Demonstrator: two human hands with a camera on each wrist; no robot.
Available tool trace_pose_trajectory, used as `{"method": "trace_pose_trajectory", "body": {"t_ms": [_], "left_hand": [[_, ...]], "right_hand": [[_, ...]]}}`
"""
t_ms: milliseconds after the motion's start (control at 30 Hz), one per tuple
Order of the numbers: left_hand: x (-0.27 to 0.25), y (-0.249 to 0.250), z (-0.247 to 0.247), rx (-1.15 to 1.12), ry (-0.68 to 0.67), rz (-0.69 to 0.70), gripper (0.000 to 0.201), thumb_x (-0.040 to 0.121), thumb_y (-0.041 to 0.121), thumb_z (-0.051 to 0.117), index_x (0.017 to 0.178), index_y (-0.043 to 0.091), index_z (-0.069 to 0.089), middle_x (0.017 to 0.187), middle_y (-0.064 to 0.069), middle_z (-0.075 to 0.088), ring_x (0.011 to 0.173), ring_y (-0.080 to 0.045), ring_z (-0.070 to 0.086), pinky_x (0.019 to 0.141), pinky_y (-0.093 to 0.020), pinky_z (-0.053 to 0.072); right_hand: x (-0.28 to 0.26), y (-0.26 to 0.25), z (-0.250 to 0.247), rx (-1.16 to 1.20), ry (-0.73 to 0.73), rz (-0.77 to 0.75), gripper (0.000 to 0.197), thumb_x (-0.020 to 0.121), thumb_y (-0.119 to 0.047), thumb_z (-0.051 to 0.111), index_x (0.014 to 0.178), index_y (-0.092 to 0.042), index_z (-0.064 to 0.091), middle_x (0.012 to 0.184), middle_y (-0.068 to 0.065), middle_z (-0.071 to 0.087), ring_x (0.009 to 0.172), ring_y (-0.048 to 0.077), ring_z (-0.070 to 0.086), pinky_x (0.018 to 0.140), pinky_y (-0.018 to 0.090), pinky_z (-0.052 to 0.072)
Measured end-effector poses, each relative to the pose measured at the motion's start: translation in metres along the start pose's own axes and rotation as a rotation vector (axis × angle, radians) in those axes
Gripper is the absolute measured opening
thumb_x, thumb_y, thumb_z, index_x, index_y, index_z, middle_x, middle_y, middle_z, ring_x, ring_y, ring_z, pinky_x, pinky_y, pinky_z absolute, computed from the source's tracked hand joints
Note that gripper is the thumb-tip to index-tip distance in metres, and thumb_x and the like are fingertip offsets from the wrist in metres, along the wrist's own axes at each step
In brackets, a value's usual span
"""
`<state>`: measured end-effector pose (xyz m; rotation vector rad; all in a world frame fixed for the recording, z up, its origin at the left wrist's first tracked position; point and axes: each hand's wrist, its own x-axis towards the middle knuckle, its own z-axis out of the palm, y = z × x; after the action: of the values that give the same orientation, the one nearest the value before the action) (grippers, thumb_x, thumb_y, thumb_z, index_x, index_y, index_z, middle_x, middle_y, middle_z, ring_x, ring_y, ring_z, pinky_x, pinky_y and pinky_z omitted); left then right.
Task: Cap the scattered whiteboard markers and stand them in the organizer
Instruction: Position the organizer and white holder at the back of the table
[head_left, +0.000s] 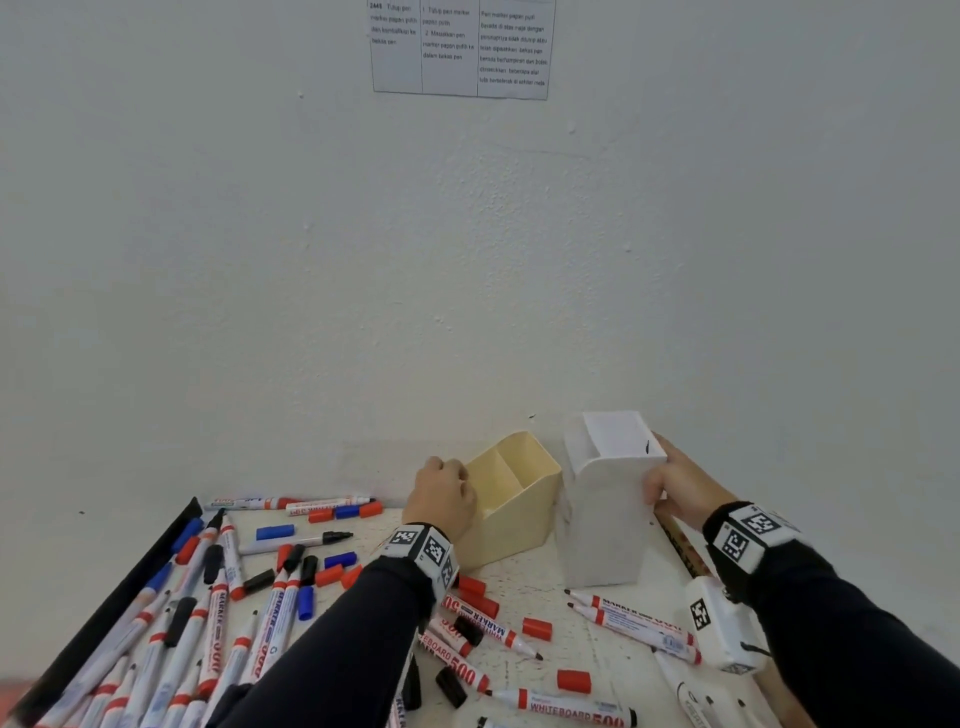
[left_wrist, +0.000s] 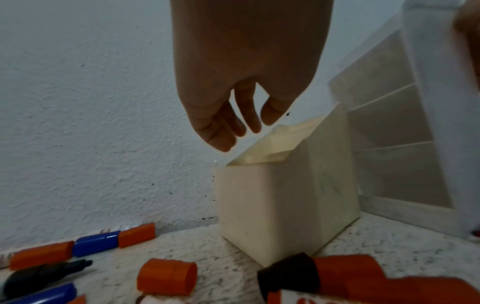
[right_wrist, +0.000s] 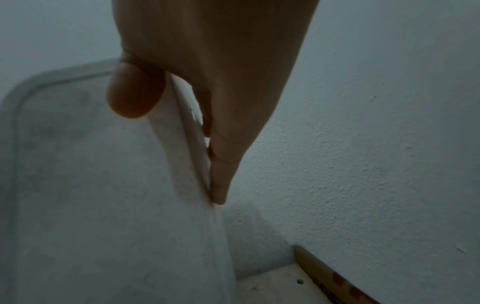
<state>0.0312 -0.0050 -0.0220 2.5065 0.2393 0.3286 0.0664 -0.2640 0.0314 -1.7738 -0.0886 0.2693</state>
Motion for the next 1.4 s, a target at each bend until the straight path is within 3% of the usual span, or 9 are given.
{"method": "trace_pose_trajectory", "body": {"t_ms": [133,233,333,467,567,800,933,1167,1400], "left_hand": [[0.01,-0.011,-0.003,0.057,-0.148,-0.045,0.045,0.098,0.013,0.034,0.143,0.009,0.031,0.143,-0.013,0.038,0.132,-0.026,0.038,0.108,-0.032,0.03],[0.017,-0.013,-0.002,0.103,-0.192,-0.034,0.038,0.097,0.013,0.035,0.133,0.01,0.045,0.133,-0.013,0.051,0.123,-0.027,0.048,0.101,-0.032,0.038],[0.022,-0.013,-0.002,0.165,-0.17,-0.051,0.04,0.095,0.009,0.038,0.134,0.014,0.044,0.129,-0.011,0.049,0.123,-0.028,0.046,0.102,-0.035,0.04],[0.026,-0.009,0.0,0.189,-0.184,-0.043,0.043,0.096,0.013,0.039,0.138,0.018,0.039,0.137,-0.009,0.039,0.125,-0.027,0.041,0.107,-0.038,0.037],[0.03,-0.004,-0.001,0.145,-0.201,-0.014,0.038,0.097,0.011,0.035,0.134,0.015,0.047,0.136,-0.011,0.048,0.123,-0.027,0.048,0.104,-0.034,0.038],[0.037,0.004,-0.005,0.241,-0.105,-0.084,0.029,0.095,0.01,0.041,0.113,0.019,0.061,0.118,-0.006,0.061,0.103,-0.024,0.061,0.085,-0.031,0.048],[0.033,0.008,-0.011,0.35,-0.131,-0.034,0.03,0.094,0.009,0.043,0.115,0.016,0.062,0.116,-0.008,0.062,0.103,-0.026,0.061,0.085,-0.033,0.05],[0.019,0.023,-0.024,0.348,-0.153,-0.011,0.025,0.084,0.002,0.046,0.101,0.005,0.064,0.104,-0.013,0.064,0.093,-0.029,0.063,0.074,-0.032,0.05],[0.001,0.035,-0.006,0.051,-0.133,-0.151,0.014,0.08,-0.003,0.045,0.068,0.004,0.049,0.087,-0.017,0.059,0.077,-0.029,0.06,0.064,-0.027,0.046]], "right_hand": [[0.008,0.011,0.0,-0.103,0.203,-0.015,0.057,0.079,0.008,0.042,0.132,-0.011,0.04,0.108,0.011,0.057,0.099,0.029,0.054,0.092,0.044,0.046],[0.011,0.019,0.01,-0.124,0.458,-0.156,0.061,0.089,-0.002,0.048,0.142,-0.016,0.019,0.137,0.017,0.038,0.12,0.033,0.045,0.096,0.037,0.039],[0.001,0.02,0.029,0.041,0.584,-0.253,0.051,0.094,-0.015,0.045,0.139,-0.021,0.02,0.143,0.012,0.028,0.119,0.028,0.043,0.09,0.034,0.039],[-0.006,0.033,0.049,-0.066,0.464,-0.339,0.068,0.09,-0.032,0.054,0.144,-0.021,0.013,0.152,0.004,0.012,0.135,0.023,0.025,0.099,0.028,0.026],[0.003,0.043,0.049,-0.247,0.43,-0.345,0.08,0.088,-0.012,0.058,0.147,-0.022,0.005,0.155,0.003,0.008,0.141,0.02,0.015,0.106,0.026,0.016],[0.008,0.036,0.039,-0.363,0.465,-0.219,0.073,0.095,-0.005,0.04,0.147,-0.032,-0.003,0.128,0.019,0.049,0.094,0.028,0.057,0.086,0.035,0.046],[-0.002,0.034,0.047,-0.26,0.559,-0.304,0.066,0.095,-0.018,0.044,0.147,-0.024,0.004,0.151,0.012,0.012,0.13,0.031,0.037,0.097,0.026,0.029],[-0.001,0.026,0.065,-0.588,0.546,-0.292,0.085,0.071,-0.062,0.063,0.139,-0.034,0.021,0.151,0.004,0.003,0.12,0.043,0.044,0.088,0.046,0.046],[0.002,0.019,0.06,-0.59,0.531,-0.179,0.077,0.073,-0.037,0.072,0.134,-0.026,0.026,0.145,0.014,0.007,0.115,0.045,0.042,0.091,0.046,0.043]]}}
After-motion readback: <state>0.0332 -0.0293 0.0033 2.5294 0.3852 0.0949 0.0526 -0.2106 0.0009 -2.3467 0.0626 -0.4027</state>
